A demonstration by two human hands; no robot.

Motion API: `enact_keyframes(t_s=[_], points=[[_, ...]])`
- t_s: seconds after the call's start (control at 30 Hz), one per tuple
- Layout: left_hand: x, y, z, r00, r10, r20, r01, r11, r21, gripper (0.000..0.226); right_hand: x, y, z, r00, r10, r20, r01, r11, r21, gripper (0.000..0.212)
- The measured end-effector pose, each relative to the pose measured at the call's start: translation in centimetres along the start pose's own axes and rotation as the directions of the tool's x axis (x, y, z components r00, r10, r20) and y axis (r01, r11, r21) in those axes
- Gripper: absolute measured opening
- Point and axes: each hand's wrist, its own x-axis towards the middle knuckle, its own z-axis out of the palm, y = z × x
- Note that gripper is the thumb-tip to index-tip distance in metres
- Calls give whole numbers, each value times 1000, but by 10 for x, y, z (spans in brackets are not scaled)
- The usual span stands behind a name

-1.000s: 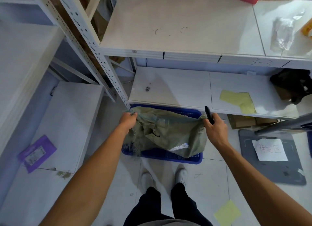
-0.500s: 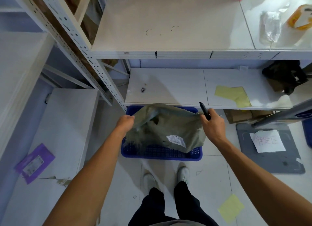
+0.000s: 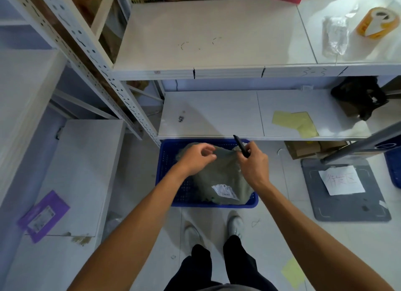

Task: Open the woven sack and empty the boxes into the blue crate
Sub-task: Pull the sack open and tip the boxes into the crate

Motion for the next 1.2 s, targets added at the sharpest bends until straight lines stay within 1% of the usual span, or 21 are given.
enact_keyframes(t_s=[0.1,0.13,0.17,0.2,0.23,0.3,0.33,0.4,0.47,0.57,0.63,0.7,0.77,0.83,0.9,0.97,1.0,1.07,1.13,1.2], points=[[-3,16,22,995,59,82,-65,995,74,71,-6,-8,4,999,26,24,-27,999,20,14],[-4,20,30,994,73,84,-81,992,94,76,-8,-11,4,1000,23,22,-24,999,40,14],[-3,23,37,994,89,70,-97,987,127,76,-11,-15,4,1000,7,20,-8,998,58,14],[-3,26,42,993,109,44,-115,981,158,68,-14,-20,4,1000,-11,24,9,997,77,14],[-3,30,45,992,122,14,-122,976,178,54,-15,-23,4,999,-24,30,21,995,95,16],[-2,31,50,989,136,-59,-123,973,196,14,-17,-27,2,998,-50,49,44,992,118,18],[-1,31,49,987,139,-86,-120,973,197,4,-16,-28,0,995,-60,79,50,990,129,16],[0,32,42,984,134,-122,-110,977,184,15,-14,-28,-6,986,-83,142,63,988,144,13],[1,36,33,987,112,-115,-100,989,109,16,-16,-22,-8,984,-119,134,96,981,168,23],[0,45,25,993,102,-58,-98,993,70,17,-25,-12,-2,985,-171,-5,170,972,159,35],[1,45,20,995,96,-38,-94,995,46,21,-29,-10,3,984,-159,-86,171,973,157,46],[-2,45,14,995,89,-43,-91,995,-51,24,-27,-8,6,989,-112,-95,126,980,156,57],[-9,45,6,995,73,-62,-83,980,-182,22,-25,-5,10,994,-104,-14,105,989,103,67],[-17,44,-2,997,57,-52,-72,939,-336,25,-23,2,15,990,-138,37,137,990,27,69],[-22,40,-8,999,26,-48,-47,861,-507,27,-22,7,19,988,-152,40,153,988,-31,66],[-24,34,-14,999,-9,-45,-23,756,-655,26,-21,12,23,990,-132,58,135,989,-58,69],[-26,35,-18,999,-8,-42,-24,712,-702,26,-21,12,25,989,-121,79,126,990,-65,71],[-30,38,-23,1000,15,-24,-28,654,-756,27,-21,12,29,986,-136,98,145,985,-93,77],[-35,41,-29,999,53,10,-25,618,-786,30,-20,9,30,983,-175,49,180,976,-121,81],[-40,43,-35,996,82,29,-26,593,-805,33,-14,4,25,984,-178,-24,174,978,-112,85]])
